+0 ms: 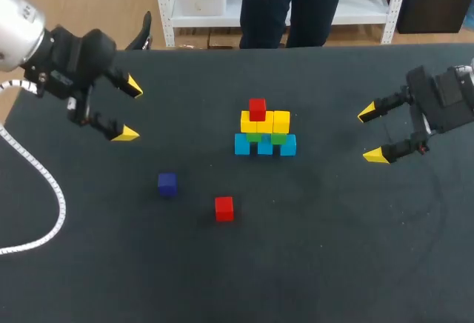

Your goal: Place the blue cubes, place green cubes on the blue cubes, place the yellow cubes on the green cubes, then place the red cubes on the yellow cubes, and place purple cube on the red cubes.

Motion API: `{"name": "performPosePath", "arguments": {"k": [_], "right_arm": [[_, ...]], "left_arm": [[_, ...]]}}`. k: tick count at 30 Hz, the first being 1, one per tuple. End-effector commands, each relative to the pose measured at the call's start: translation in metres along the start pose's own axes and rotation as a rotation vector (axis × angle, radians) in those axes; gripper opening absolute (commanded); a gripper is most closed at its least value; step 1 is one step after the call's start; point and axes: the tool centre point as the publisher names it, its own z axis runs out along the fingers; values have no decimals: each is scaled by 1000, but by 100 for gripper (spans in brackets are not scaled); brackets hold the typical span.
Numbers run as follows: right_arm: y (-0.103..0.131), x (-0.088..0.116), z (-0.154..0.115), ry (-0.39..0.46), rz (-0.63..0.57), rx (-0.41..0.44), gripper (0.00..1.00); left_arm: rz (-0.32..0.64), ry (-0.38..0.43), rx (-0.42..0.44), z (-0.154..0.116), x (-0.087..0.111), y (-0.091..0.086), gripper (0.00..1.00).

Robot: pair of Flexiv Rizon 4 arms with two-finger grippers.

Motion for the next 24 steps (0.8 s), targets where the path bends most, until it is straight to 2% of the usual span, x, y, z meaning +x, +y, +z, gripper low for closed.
{"name": "performPosePath", "arguments": {"k": [1, 14, 20, 24], "right_arm": [[0, 0, 0, -3, -1, 1, 100], [3, -3, -5, 4, -21, 15, 100], [36, -28, -8, 50, -54, 15, 100], [60, -35, -3, 33, -34, 54, 100]], "left_arm": [[26, -29, -21, 2, 3, -9, 100], [15, -33, -15, 0, 4, -10, 100], [15, -33, -15, 0, 4, -10, 100], [15, -33, -15, 0, 4, -10, 100]]}}
